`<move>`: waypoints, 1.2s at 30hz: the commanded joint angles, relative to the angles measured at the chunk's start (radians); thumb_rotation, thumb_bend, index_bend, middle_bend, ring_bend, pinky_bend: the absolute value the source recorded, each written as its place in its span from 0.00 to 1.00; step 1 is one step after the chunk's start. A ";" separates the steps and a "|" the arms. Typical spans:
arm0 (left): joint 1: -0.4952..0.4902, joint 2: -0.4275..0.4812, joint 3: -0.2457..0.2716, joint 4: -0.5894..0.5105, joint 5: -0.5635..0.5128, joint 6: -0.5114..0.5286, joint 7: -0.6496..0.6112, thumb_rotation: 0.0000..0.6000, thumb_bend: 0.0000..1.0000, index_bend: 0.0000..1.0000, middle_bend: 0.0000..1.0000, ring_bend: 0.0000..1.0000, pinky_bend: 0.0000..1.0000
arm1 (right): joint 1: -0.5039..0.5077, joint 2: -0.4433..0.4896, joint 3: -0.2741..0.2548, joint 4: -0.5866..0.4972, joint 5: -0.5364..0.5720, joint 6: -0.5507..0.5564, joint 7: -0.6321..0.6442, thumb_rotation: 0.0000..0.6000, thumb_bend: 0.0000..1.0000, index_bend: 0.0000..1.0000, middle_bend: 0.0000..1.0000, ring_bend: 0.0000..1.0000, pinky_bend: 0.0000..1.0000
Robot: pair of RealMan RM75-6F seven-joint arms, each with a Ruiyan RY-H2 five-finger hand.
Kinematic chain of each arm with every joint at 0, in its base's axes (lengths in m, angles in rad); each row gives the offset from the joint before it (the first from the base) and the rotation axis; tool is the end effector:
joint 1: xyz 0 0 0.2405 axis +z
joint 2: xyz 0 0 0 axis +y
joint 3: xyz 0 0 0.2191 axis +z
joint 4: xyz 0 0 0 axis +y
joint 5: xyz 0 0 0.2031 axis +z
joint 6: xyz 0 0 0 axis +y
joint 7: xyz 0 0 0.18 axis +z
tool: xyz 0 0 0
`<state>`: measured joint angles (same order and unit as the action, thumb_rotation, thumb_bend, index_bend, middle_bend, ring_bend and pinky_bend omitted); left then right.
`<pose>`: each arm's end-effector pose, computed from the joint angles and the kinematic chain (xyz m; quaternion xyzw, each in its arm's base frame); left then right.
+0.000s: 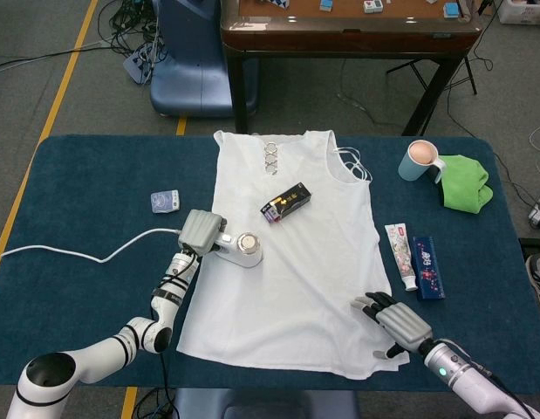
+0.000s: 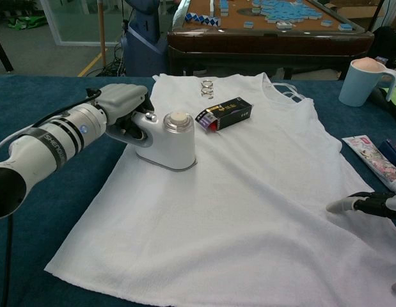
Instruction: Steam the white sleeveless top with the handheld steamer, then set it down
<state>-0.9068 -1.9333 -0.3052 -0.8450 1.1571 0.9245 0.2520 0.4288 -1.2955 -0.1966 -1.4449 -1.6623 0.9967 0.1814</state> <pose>-0.0935 0.4180 -0.0625 -0.7107 -0.3340 -0.3926 0.4788 -0.2559 -0.2148 -0.0050 0.7926 -0.4585 0.2595 0.3069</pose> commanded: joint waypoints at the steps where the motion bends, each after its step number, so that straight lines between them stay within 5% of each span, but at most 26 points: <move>1: 0.003 0.005 -0.005 0.001 -0.009 -0.014 -0.023 1.00 0.31 0.80 0.75 0.63 0.61 | 0.000 0.000 0.000 -0.001 0.001 -0.001 -0.001 1.00 0.07 0.00 0.11 0.00 0.00; 18: 0.032 -0.010 0.038 -0.171 -0.005 0.041 0.081 1.00 0.31 0.80 0.75 0.63 0.61 | -0.003 0.003 -0.007 -0.008 -0.002 -0.002 -0.011 1.00 0.07 0.00 0.11 0.00 0.00; 27: 0.035 -0.056 0.061 -0.184 0.010 0.074 0.141 1.00 0.31 0.80 0.75 0.63 0.61 | -0.006 0.005 -0.009 -0.008 -0.006 0.003 -0.010 1.00 0.07 0.00 0.11 0.00 0.00; 36: 0.056 0.002 0.063 -0.187 0.028 0.078 0.106 1.00 0.31 0.80 0.75 0.63 0.61 | -0.002 0.000 -0.007 -0.005 -0.003 -0.005 -0.009 1.00 0.07 0.00 0.11 0.00 0.00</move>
<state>-0.8552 -1.9383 -0.2423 -1.0314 1.1830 1.0015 0.3642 0.4267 -1.2954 -0.2033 -1.4505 -1.6658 0.9916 0.1721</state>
